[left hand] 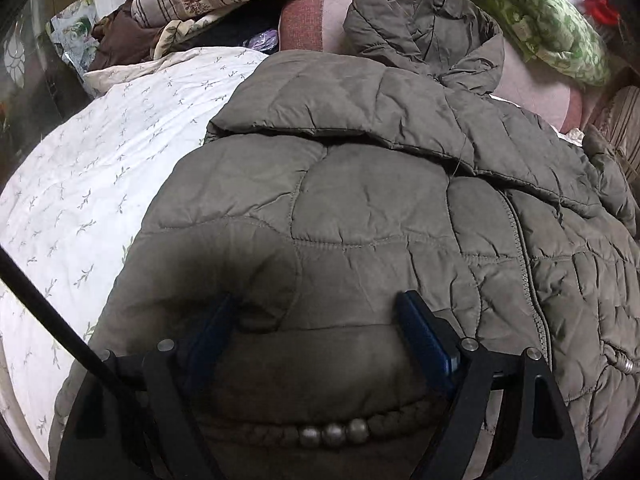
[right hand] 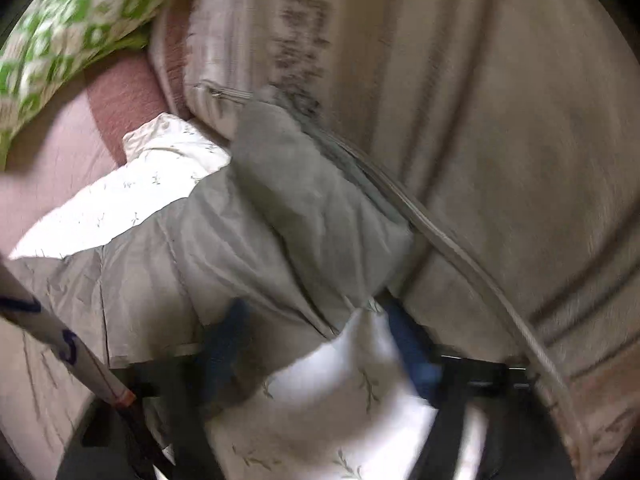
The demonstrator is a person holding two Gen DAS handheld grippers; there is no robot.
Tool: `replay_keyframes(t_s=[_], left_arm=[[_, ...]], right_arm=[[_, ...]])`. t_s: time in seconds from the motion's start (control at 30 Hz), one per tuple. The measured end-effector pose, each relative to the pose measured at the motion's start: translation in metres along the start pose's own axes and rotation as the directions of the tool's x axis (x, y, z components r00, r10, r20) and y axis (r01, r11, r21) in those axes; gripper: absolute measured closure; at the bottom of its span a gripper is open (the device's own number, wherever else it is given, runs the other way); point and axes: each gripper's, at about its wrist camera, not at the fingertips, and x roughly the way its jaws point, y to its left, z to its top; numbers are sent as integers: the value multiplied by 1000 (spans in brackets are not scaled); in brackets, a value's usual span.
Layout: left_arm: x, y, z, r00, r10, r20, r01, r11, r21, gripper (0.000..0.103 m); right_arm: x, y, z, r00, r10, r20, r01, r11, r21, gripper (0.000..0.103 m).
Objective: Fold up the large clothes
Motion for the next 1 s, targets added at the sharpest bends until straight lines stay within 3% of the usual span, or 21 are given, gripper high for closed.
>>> replay_keyframes(t_s=[0.07, 0.23, 0.4, 0.57, 0.7, 0.83, 1.0], left_arm=[[2, 2, 1, 1000, -9, -1, 9, 1000, -8, 19], [1, 4, 0, 1000, -23, 9, 23, 1000, -19, 18], [-6, 6, 3, 999, -38, 13, 38, 999, -15, 19], [-63, 14, 12, 986, -54, 158, 45, 997, 59, 20], [-99, 39, 27, 965, -62, 253, 55, 998, 32, 20], [-106, 77, 36, 948, 1, 319, 11, 999, -36, 20], [-90, 139, 40, 958, 67, 279, -11, 980, -196, 20]], right_arm=[[-4, -4, 2, 1000, -19, -14, 19, 1000, 11, 91], [-71, -26, 4, 997, -12, 82, 7, 999, 50, 93], [-160, -28, 12, 979, -35, 202, 30, 999, 30, 94], [-257, -19, 21, 951, -33, 306, 25, 999, 29, 94], [-324, 27, 17, 930, 22, 366, -9, 999, -37, 94], [-366, 103, -5, 915, 106, 389, -39, 984, -176, 94], [-402, 212, -58, 899, 282, 334, -143, 912, -384, 94]])
